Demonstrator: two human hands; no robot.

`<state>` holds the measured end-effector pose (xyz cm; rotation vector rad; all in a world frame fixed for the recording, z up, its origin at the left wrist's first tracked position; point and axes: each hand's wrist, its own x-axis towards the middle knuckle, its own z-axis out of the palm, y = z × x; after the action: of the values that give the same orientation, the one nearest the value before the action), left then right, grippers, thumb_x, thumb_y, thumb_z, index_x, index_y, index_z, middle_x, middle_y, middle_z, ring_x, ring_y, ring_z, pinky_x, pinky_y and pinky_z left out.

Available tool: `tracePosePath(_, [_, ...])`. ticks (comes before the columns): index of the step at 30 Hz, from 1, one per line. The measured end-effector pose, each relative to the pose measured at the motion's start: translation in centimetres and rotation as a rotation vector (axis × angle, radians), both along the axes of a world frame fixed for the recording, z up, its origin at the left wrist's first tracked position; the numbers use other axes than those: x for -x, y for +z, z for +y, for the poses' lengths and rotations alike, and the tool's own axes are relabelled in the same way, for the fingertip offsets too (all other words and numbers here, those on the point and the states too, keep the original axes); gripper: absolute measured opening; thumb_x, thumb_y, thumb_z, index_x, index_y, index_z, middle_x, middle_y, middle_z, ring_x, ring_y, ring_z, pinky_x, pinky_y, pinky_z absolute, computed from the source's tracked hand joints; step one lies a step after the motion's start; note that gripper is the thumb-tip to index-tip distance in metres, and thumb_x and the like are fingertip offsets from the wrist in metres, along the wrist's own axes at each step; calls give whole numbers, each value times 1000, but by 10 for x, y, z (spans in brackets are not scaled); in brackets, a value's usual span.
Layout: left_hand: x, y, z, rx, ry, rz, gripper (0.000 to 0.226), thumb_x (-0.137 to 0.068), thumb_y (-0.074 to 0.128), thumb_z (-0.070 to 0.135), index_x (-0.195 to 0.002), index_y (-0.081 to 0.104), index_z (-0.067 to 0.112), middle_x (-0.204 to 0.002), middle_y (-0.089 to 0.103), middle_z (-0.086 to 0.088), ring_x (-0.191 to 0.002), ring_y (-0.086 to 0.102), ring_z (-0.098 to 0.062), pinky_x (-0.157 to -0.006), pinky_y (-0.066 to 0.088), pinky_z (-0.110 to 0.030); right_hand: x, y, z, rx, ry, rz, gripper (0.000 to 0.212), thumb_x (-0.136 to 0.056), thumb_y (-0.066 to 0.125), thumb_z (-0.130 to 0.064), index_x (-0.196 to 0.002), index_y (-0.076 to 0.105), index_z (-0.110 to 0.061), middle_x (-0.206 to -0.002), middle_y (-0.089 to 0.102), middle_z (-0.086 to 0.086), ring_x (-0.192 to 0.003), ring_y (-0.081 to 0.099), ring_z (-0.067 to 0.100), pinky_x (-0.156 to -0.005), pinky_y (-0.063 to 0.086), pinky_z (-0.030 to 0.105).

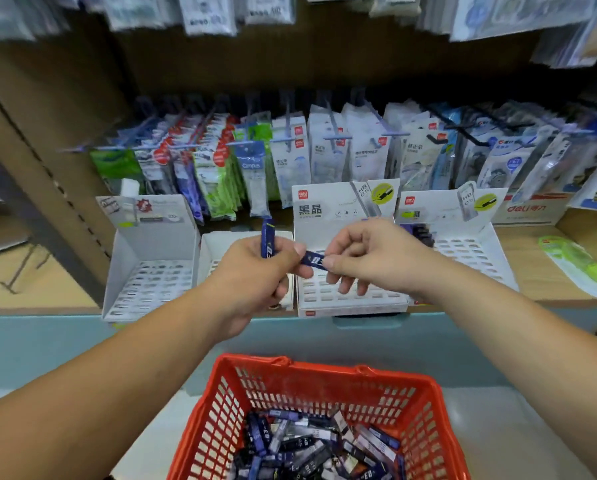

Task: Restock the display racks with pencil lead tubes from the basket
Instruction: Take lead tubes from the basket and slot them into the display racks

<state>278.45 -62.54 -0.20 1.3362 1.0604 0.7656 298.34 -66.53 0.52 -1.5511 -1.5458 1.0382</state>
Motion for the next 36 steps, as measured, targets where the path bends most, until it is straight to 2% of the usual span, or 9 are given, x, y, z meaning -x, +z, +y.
tracePosePath(5, [15,-11,0,7,30,-68,13,-99,68,24,-95,74,14,-77,70,-9,-42,37,-11,-41,33,-16,27,-3,-10,58,-113,20,10,-87,80,-14,-93,75,-9,-69,70,2,-61,59,14,-52,45,30])
tracePosePath(9, [13,-18,13,32,-72,-22,16,-100,67,27,-98,74,13,-73,67,-6,-43,36,-12,-42,31,-18,35,-13,-15,40,-174,50,19,-89,77,-8,-104,73,-19,-72,70,-1,-56,55,10,-50,43,23])
tracePosePath(13, [18,-16,42,216,-174,39,32,-105,54,46,-107,67,16,-63,43,4,-45,23,-10,-41,17,-17,37,-10,-10,-3,-204,-11,42,-95,67,-3,-128,64,-30,-72,63,-2,-48,52,12,-47,43,24])
tracePosePath(15, [23,-15,58,329,-151,-1,28,-104,49,42,-107,59,16,-61,43,3,-46,22,-10,-43,11,-18,41,-6,-5,-4,-213,-6,53,-97,63,-1,-133,57,-40,-76,59,-1,-49,58,19,-48,48,30])
tracePosePath(18, [27,-21,71,331,-133,-47,17,-104,44,31,-100,52,16,-63,52,-3,-44,33,-14,-43,16,-19,55,0,12,-17,-205,19,47,-97,62,0,-128,58,-34,-77,59,8,-53,65,32,-49,53,36])
tracePosePath(21, [32,-32,77,227,-196,33,35,-110,42,39,-102,61,10,-71,65,-7,-47,55,-19,-42,32,-22,67,1,38,-84,-268,49,22,-99,65,-8,-115,60,-22,-75,64,13,-55,67,34,-50,54,38])
tracePosePath(26, [56,-52,93,97,-101,190,40,-105,51,48,-105,70,13,-64,63,-3,-38,45,-14,-39,27,-19,71,-16,83,-181,-367,34,9,-93,73,-8,-96,70,-16,-88,71,7,-56,63,21,-48,50,31])
tracePosePath(31, [75,-67,98,132,-116,171,21,-108,51,20,-112,64,5,-90,59,-11,-53,63,-18,-39,38,-24,72,-29,110,-156,-358,-76,17,-91,76,-6,-88,71,-22,-80,70,4,-54,64,16,-45,44,18])
tracePosePath(36, [84,-74,102,89,-77,165,12,-99,61,1,-111,63,2,-82,68,-19,-53,66,-17,-39,39,-21,70,-45,117,-133,-335,-149,17,-89,78,-5,-88,70,-21,-82,72,7,-55,65,16,-51,51,22])
